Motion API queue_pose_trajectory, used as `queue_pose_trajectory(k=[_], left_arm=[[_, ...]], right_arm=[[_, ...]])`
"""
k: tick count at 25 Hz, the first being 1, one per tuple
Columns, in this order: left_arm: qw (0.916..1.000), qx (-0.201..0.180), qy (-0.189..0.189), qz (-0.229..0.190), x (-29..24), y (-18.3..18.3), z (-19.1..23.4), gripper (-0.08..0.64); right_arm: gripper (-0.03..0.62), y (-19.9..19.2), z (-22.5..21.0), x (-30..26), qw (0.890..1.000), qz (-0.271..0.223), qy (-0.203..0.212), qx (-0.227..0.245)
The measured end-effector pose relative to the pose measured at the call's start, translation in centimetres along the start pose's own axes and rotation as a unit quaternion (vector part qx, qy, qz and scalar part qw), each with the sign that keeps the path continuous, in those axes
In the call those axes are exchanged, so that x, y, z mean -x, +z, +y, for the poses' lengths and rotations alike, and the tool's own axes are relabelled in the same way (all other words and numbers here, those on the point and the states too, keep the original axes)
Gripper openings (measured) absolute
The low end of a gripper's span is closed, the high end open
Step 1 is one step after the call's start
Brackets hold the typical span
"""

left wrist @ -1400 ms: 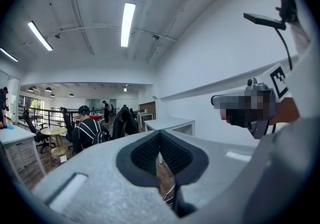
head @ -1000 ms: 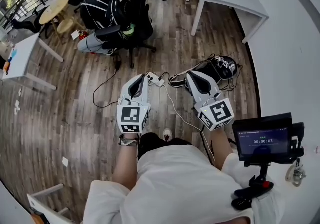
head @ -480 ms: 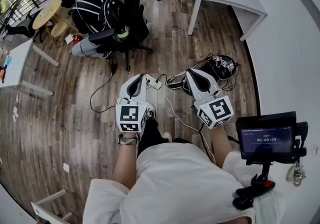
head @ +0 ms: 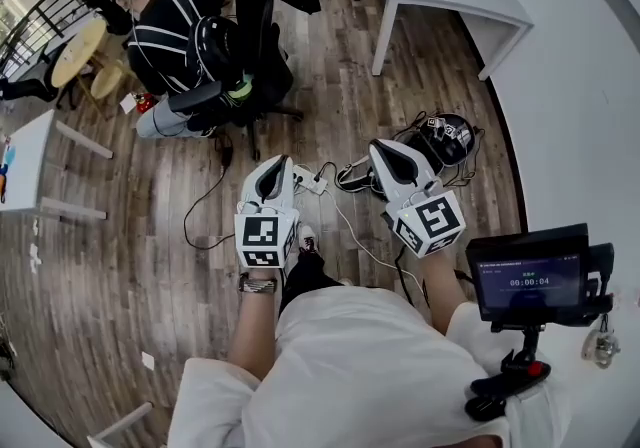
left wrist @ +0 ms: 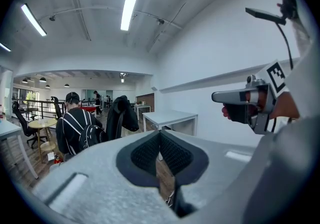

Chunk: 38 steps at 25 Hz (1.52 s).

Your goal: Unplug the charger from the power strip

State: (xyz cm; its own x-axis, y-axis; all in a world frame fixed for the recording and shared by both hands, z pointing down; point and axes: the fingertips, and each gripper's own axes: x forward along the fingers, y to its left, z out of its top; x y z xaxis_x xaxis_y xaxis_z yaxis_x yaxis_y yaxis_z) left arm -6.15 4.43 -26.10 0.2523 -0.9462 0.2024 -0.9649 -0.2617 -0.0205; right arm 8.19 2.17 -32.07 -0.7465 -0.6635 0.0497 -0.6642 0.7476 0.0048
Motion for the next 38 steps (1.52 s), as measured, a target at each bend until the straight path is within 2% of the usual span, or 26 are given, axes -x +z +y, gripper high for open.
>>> queue_pose_trajectory(k=[6,11,17,24,33,38], left_arm=[[0.9998,0.017,-0.001,0.014,-5.3,-1.7,4.9,0.002],[0.9986,0.015,-0.018,0.048,-8.4,-4.0,7.0,0.002],[0.9970,0.011,-0.038,0.066,-11.7,-5.9,9.0,0.002],[0.9955,0.027,-0.040,0.082,-14.6,-10.2,10.3,0.002],[0.9933,0.039,-0.019,0.107,-16.6,-18.2,11.7,0.002],[0.9925,0.034,-0.022,0.115,-17.8,-20.9,11.2,0.002]], right_arm=[[0.002,-2.4,-2.4,-6.5,1.000,0.030,-0.001,-0.009],[0.002,-4.4,-4.3,-9.9,0.998,0.052,-0.014,-0.024],[0.002,-6.5,-6.5,-13.3,0.997,0.065,-0.032,-0.030],[0.003,-10.4,-8.6,-13.7,0.995,0.086,-0.048,-0.028],[0.003,-19.4,-8.7,-13.8,0.990,0.124,-0.057,-0.040],[0.003,-23.4,-8.0,-14.7,0.988,0.132,-0.052,-0.054]])
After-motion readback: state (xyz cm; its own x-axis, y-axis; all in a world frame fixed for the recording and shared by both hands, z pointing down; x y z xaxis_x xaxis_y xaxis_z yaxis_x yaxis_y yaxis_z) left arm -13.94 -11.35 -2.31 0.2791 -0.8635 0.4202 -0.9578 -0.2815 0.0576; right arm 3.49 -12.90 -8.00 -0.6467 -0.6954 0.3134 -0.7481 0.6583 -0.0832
